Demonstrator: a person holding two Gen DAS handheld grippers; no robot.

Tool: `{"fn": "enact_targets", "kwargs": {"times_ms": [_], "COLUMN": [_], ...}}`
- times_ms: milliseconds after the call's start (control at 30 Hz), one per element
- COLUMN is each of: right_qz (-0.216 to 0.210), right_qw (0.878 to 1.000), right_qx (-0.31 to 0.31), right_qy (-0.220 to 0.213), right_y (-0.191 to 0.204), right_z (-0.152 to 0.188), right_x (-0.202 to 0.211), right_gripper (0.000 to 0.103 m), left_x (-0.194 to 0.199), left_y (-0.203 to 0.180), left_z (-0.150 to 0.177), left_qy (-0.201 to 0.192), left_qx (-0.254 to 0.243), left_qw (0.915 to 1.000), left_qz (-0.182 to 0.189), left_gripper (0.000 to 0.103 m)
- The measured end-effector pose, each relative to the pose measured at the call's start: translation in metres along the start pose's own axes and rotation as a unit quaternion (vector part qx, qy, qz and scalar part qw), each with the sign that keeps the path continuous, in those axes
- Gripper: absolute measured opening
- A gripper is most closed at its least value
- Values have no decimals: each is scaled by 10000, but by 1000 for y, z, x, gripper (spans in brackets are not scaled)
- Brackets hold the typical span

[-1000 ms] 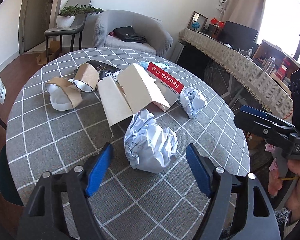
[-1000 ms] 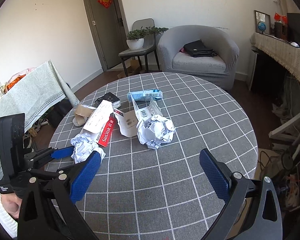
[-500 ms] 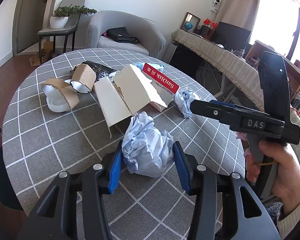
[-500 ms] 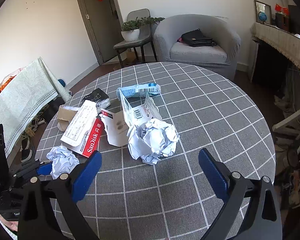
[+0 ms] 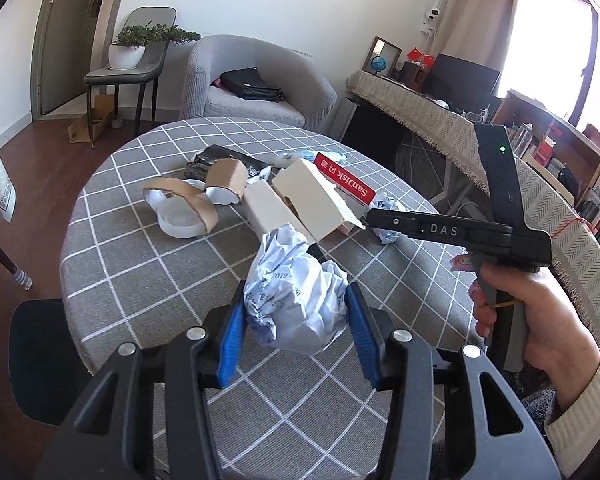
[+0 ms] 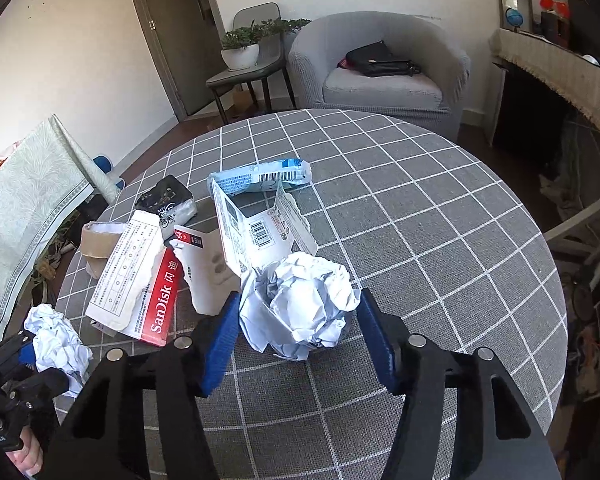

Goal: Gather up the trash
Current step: 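Close the left tool on the large paper ball while the right tool grasps another paper ball, then carry both paper balls over the green bin and open the left tool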

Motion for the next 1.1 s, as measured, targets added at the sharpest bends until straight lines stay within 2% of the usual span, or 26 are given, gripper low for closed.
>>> {"fn": "enact_targets", "kwargs": {"times_ms": [33,200,367,600,767,1100], "right_qz": [45,372,404,-70,-430,-1050], "right_qw": [10000,9992,9986,9970,9935,9837], "right_qx": [13,-155,-82,268,626,1274], "right_qy": [21,-1,-325,-718,-848,-716], "right_y": [1,-5,9,69,121,222], "right_z": [0,4,-11,-39,-57,-75], "right_x": [2,21,44,56,54,28], "right_gripper": [54,53,53,53,53,53], "left_x": [4,21,40,59,69,78], "left_y": [3,27,53,100,144,225], "left_z": [-2,-14,-22,-24,-20,-7], "left_qy": [-27,-217,-389,-505,-433,-173], "left_qx": [11,42,73,79,309,742], "left_qw": [10000,9993,9973,9909,9860,9757], "left_qz": [-30,-288,-612,-1243,-1579,-2054], "left_gripper": [51,51,51,51,51,51]}}
Point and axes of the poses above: each gripper's, at about its wrist camera, not at the fingertips, and x roughly against the way its jaws point, y to its left, z to its underside, the point moved 7 cm from there along -x, roughly the way its jaws point, and after that the axes turned 11 degrees about x, right-handed, at the moved point
